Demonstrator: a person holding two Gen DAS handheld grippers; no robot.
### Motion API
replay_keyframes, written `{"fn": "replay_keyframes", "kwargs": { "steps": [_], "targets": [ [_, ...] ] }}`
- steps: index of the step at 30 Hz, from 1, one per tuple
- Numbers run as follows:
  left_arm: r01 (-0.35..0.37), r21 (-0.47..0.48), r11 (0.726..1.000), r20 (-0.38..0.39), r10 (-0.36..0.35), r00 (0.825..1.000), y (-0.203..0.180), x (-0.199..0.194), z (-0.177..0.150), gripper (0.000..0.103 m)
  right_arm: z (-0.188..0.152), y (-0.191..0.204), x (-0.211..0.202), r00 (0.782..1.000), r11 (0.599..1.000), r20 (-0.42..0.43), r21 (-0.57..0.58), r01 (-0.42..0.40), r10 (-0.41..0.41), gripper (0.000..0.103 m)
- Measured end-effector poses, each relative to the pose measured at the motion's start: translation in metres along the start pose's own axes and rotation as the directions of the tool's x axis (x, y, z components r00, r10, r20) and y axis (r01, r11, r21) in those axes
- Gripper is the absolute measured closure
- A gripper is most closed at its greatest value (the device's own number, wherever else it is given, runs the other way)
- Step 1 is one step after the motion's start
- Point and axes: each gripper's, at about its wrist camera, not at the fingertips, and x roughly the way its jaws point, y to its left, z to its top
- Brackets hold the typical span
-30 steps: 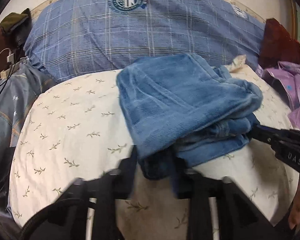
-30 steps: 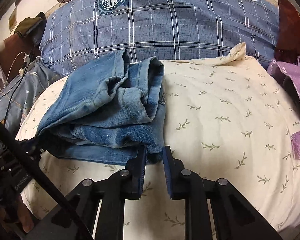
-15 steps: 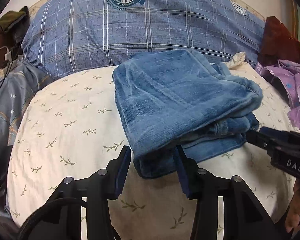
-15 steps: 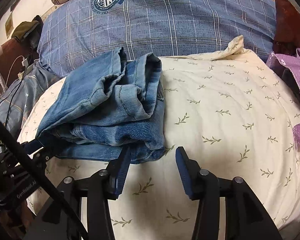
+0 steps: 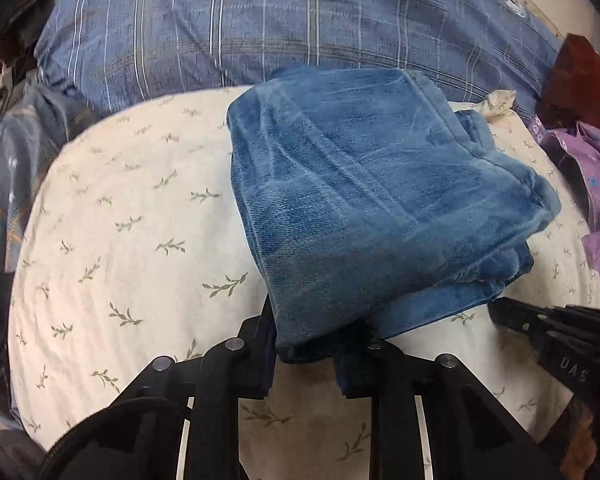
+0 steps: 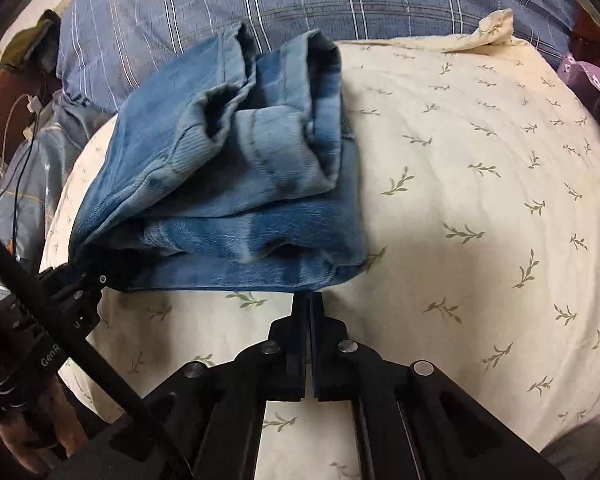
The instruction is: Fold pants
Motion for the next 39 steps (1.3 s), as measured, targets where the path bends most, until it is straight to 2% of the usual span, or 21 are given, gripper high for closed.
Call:
{"fn": "replay_keyframes", "kwargs": {
  "steps": [3, 13, 23, 25, 27, 28, 29, 31, 33, 34, 35, 36, 37, 39],
  "targets": [
    [0.017, -0.015, 1.000, -0.002, -0.017, 1.000, 0.002, 0.001, 0.003, 0.080, 0.003, 0.001, 0.003, 1.000, 1.000, -0.007, 0.006, 0.023, -0.023, 0.103],
    [0.063, -0.070, 0.996, -0.021, -0.065, 0.998, 0.014, 0.012, 0.006, 0.077, 0.005, -0.004, 0.008, 1.000, 1.000, -0.019, 0.022, 0.007, -0.007, 0.103],
    [0.065, -0.084, 0.994, -0.019, -0.067, 0.998, 0.017, 0.015, 0.005, 0.075, 0.007, -0.004, 0.009, 1.000, 1.000, -0.016, 0.011, 0.016, -0.016, 0.102],
    [0.071, -0.084, 0.994, -0.023, -0.073, 0.997, 0.018, 0.014, 0.005, 0.074, 0.008, -0.005, 0.006, 1.000, 1.000, -0.004, 0.009, -0.002, 0.002, 0.095],
    [0.080, -0.083, 0.993, -0.026, -0.082, 0.996, 0.020, 0.014, 0.007, 0.072, 0.010, -0.009, 0.001, 1.000, 1.000, 0.014, 0.005, -0.011, 0.011, 0.076],
    [0.084, -0.084, 0.993, -0.027, -0.086, 0.996, 0.021, 0.014, 0.007, 0.071, 0.011, -0.009, -0.003, 0.999, 1.000, 0.031, -0.018, 0.015, -0.015, 0.057],
    [0.083, -0.079, 0.993, -0.024, -0.085, 0.996, 0.022, 0.014, 0.007, 0.070, 0.011, -0.009, -0.007, 0.997, 0.998, 0.053, -0.035, 0.049, -0.047, 0.053],
    [0.072, -0.062, 0.995, -0.013, -0.073, 0.997, 0.022, 0.013, 0.006, 0.069, 0.010, -0.011, -0.011, 0.988, 0.990, 0.094, -0.045, 0.130, -0.125, 0.053],
    [0.054, -0.043, 0.998, 0.002, -0.054, 0.999, 0.018, 0.012, 0.005, 0.070, 0.009, -0.009, -0.005, 0.986, 0.989, 0.111, -0.066, 0.133, -0.125, 0.053],
    [0.056, -0.038, 0.998, 0.009, -0.056, 0.998, 0.016, 0.012, 0.003, 0.074, 0.008, -0.007, 0.000, 0.986, 0.987, 0.104, -0.082, 0.142, -0.133, 0.059],
    [0.071, -0.033, 0.997, 0.018, -0.071, 0.997, 0.014, 0.010, 0.002, 0.080, 0.006, -0.005, 0.002, 0.986, 0.986, 0.114, -0.101, 0.134, -0.122, 0.077],
    [0.062, -0.020, 0.998, 0.030, -0.061, 0.998, 0.011, 0.007, 0.000, 0.085, 0.004, -0.001, 0.000, 0.987, 0.986, 0.125, -0.116, 0.119, -0.104, 0.087],
    [0.057, 0.001, 0.998, 0.045, -0.057, 0.997, 0.009, 0.001, 0.000, 0.087, 0.003, 0.002, -0.004, 0.984, 0.985, 0.136, -0.113, 0.131, -0.116, 0.093],
    [0.063, 0.030, 0.998, 0.089, -0.065, 0.994, 0.007, -0.017, -0.002, 0.092, 0.004, -0.002, -0.016, 0.982, 0.991, 0.162, -0.078, 0.109, -0.095, 0.094]
  ]
}}
